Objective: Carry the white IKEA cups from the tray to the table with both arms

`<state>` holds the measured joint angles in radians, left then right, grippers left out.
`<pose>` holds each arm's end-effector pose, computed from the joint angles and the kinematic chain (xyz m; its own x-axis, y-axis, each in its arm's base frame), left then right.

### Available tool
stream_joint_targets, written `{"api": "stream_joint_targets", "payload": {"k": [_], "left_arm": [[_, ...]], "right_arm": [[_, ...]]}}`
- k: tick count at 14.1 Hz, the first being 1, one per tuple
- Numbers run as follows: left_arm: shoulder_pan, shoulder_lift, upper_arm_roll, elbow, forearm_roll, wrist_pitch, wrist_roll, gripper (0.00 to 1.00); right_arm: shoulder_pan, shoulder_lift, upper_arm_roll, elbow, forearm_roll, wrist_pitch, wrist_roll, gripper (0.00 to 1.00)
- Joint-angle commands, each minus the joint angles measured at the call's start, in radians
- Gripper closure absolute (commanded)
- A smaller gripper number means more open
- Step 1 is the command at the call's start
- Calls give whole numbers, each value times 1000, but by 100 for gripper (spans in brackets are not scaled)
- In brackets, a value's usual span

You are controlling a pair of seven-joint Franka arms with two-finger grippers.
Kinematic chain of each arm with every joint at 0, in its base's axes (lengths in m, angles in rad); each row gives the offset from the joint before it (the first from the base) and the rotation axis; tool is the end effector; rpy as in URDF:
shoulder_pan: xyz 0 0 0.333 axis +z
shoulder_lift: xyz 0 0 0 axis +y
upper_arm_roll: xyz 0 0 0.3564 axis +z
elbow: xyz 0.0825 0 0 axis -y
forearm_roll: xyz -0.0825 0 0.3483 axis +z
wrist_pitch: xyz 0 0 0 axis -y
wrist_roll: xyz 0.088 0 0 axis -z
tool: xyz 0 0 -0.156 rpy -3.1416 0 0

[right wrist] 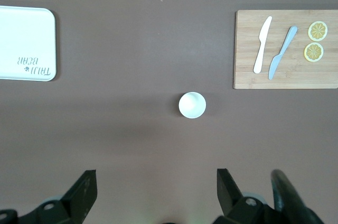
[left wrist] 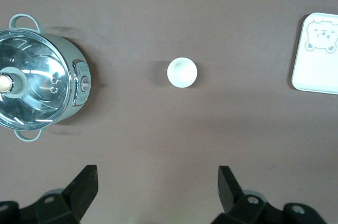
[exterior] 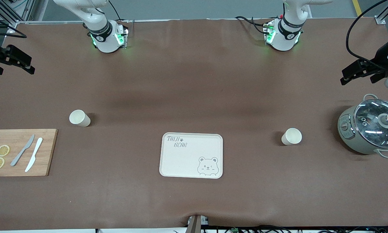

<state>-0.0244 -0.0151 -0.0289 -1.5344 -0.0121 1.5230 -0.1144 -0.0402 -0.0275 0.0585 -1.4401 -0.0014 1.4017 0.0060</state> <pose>0.5084 -0.0292 0.6353 0.9982 0.0605 0.0023 0.0604 -0.9981 0.0120 0.4898 0.0093 0.6709 0.9999 0.0120 -0.0109 0.0121 -0.9999 0.0031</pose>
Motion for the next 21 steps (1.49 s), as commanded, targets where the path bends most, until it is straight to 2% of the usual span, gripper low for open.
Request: {"api": "stream_joint_targets", "payload": {"k": [1, 12, 14, 17, 21], "left_arm": [[4, -13, 3, -3, -14, -12, 19, 0], [11, -29, 4, 25, -11, -46, 15, 0], [14, -42, 7, 23, -2, -82, -1, 0], [27, -39, 4, 37, -22, -66, 19, 0], [27, -37, 4, 39, -14, -58, 21, 0]], "right_arm": [[-13, -2, 6, -7, -8, 0, 3, 0], [-9, 11, 6, -11, -12, 103, -8, 0], [-6, 8, 6, -13, -12, 105, -18, 0], [-1, 8, 9, -17, -48, 109, -44, 0], [-1, 6, 9, -19, -48, 94, -47, 0]]}}
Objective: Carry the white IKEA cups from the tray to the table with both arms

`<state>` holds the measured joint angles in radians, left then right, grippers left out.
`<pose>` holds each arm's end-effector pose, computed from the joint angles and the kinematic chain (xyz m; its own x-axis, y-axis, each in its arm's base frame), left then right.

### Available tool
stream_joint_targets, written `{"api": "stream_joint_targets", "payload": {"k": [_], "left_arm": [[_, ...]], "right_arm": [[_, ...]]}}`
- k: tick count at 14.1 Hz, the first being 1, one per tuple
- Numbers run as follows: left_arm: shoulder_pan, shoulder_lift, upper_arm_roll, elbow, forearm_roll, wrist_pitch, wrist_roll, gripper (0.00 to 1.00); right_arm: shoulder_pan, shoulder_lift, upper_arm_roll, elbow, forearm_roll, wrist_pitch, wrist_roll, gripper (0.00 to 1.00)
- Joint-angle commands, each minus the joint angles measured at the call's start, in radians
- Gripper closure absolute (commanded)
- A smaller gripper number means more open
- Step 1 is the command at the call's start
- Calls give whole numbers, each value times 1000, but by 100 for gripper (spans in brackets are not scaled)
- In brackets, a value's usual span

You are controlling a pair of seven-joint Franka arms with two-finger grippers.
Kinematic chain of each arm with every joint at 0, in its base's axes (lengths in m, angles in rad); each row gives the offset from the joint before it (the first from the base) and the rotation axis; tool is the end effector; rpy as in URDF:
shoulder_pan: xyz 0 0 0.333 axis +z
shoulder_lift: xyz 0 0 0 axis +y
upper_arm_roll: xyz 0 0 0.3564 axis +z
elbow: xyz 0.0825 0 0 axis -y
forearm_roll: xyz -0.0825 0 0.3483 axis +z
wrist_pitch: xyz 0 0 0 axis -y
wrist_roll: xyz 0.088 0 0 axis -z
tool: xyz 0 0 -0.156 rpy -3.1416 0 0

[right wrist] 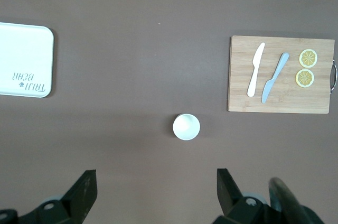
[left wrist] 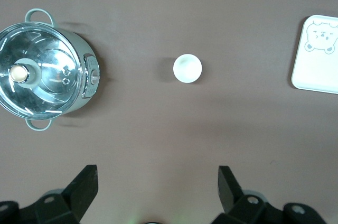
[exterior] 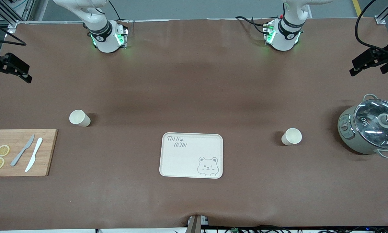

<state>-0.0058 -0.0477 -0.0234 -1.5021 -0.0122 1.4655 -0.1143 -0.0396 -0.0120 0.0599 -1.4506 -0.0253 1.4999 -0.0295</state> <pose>0.4912 -0.0167 0.6603 0.9964 0.0837 0.0098 0.0836 -0.9964 0.0122 0.5100 0.0065 0.6678 0.9970 0.0480 0.0605 0.0464 -0.9985 0.0276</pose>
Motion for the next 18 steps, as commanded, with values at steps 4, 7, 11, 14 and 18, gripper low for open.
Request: {"api": "stream_joint_targets", "payload": {"k": [4, 7, 11, 14, 18], "left_arm": [[6, -4, -9, -21, -14, 21, 19, 0], [4, -43, -12, -98, -14, 80, 19, 0], [6, -70, -16, -155, -12, 107, 19, 0], [1, -69, -23, -155, -3, 102, 18, 0], [6, -57, -24, -132, -5, 99, 21, 0]], "right_arm": [[-2, -9, 9, -7, -24, -13, -12, 0], [-2, -9, 9, -7, -24, -13, -10, 0], [-2, -9, 9, -7, -24, -17, -10, 0], [-3, -8, 9, -7, -24, -17, -12, 0], [-3, -8, 9, -7, -24, -21, -10, 0]]}}
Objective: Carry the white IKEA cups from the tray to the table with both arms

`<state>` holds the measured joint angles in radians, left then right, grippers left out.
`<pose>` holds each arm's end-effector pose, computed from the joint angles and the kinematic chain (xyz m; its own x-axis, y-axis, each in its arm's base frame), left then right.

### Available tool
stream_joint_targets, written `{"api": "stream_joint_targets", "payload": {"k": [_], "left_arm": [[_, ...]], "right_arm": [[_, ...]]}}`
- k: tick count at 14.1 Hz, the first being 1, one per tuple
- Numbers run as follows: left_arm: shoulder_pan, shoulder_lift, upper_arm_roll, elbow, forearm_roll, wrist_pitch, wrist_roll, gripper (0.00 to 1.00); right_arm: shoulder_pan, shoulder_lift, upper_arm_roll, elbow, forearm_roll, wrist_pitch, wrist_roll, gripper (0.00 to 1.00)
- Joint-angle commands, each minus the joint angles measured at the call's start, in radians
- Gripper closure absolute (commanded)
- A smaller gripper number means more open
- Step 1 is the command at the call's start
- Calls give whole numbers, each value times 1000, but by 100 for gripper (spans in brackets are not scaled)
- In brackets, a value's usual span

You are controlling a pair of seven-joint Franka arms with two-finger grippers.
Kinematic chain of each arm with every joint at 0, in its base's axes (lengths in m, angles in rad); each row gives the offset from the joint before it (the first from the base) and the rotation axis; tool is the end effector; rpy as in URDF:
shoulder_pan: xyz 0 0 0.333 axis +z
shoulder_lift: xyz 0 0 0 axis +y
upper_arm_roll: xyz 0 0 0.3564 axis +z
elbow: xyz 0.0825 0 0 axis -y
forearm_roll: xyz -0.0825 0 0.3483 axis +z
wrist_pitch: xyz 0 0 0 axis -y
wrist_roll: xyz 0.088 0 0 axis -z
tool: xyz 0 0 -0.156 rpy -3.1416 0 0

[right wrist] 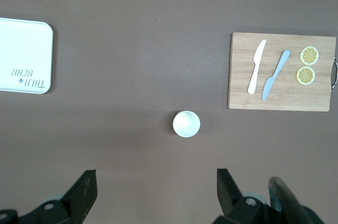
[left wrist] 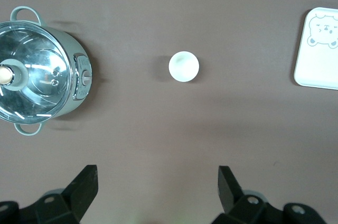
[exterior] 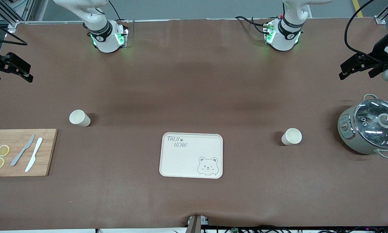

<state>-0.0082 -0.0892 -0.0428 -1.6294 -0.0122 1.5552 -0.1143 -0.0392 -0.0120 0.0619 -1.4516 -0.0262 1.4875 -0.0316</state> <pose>0.4856 -0.0278 0.6337 0.9979 0.0632 0.0139 0.0630 -0.9980 0.0100 0.5081 0.0075 0.6662 0.9975 0.0521 0.0470 0.0508 -0.9983 0.0282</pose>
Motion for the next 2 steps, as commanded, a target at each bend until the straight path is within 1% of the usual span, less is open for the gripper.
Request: {"api": "stream_joint_targets", "payload": {"k": [1, 2], "left_arm": [[8, -15, -5, -3, -5, 10, 19, 0], [8, -15, -5, -3, -5, 10, 18, 0]], "right_arm": [[-5, -6, 7, -6, -23, -9, -8, 0], [-5, -6, 7, -4, -23, -9, -8, 0]]}}
